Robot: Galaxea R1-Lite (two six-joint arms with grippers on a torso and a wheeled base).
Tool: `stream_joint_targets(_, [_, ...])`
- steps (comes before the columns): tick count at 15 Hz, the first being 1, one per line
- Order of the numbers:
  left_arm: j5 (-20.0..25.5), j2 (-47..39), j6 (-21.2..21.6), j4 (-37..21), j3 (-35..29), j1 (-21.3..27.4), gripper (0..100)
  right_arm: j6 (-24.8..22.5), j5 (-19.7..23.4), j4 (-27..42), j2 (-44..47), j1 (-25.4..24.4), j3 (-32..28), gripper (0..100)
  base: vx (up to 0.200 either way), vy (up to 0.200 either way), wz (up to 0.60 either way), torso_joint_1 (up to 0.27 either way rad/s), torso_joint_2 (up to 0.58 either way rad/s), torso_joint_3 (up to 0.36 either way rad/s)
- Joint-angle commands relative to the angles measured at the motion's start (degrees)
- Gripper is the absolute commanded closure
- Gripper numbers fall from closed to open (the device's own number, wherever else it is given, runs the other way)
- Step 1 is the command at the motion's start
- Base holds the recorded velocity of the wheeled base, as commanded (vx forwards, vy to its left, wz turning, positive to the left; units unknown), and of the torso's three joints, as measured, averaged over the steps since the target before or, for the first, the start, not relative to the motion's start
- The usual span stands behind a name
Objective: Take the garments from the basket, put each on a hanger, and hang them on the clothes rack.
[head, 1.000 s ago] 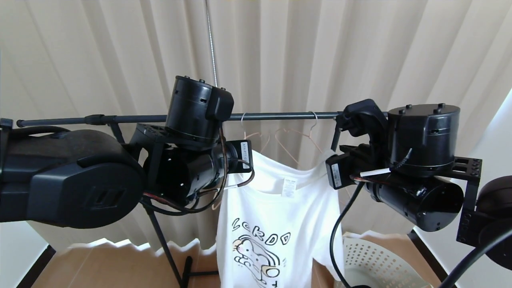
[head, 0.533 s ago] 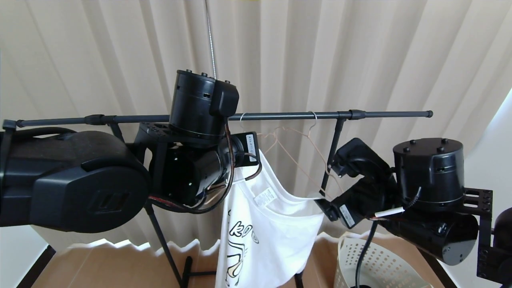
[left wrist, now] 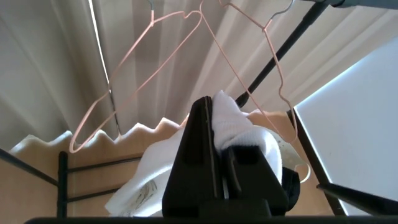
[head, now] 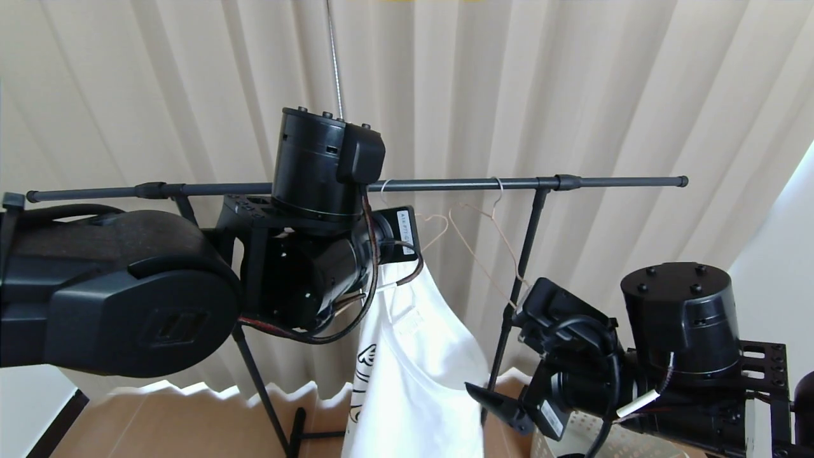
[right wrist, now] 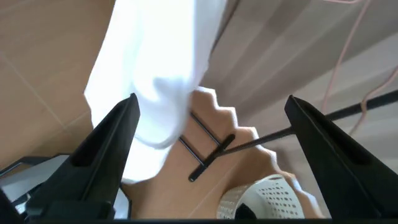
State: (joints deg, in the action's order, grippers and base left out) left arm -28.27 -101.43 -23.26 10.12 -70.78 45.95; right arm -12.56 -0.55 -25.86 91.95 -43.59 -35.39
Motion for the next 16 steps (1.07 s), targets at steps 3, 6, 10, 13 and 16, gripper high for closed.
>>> stream_joint_targets(3, [-1.0, -0.18, 0.06, -0.01, 0.11, 0.64, 100, 1.04, 3.27, -0.6, 0.42, -1.23, -0.29, 0, 0.0, 0.0, 0.0, 0.0, 0.0, 0.0])
stream_joint_targets(6, [-1.0, 0.0, 0.23, -0.01, 1.17, 1.95, 100, 12.29, 1.52, -6.84, 3.76, -3.78, -3.28, 0, 0.0, 0.0, 0.0, 0.0, 0.0, 0.0])
stream_joint_targets(10, [-0.91, 1.32, 0.76, 0.08, 3.45, 2.83, 100, 15.54, 0.2, -17.3, 6.84, -1.67, -1.35, 0, 0.0, 0.0, 0.0, 0.0, 0.0, 0.0])
stream_joint_targets(13, [-0.12, 3.16, 4.36, 3.5, 6.79, 2.83, 100, 12.38, 4.77, -18.53, 6.31, 0.18, 0.94, 0, 0.0, 0.0, 0.0, 0.0, 0.0, 0.0])
stream_joint_targets(16, [6.39, 6.86, 17.99, 20.03, 17.78, 1.34, 100, 10.01, 8.55, -23.63, 6.22, 2.28, 3.22, 0, 0.0, 0.0, 0.0, 0.0, 0.0, 0.0])
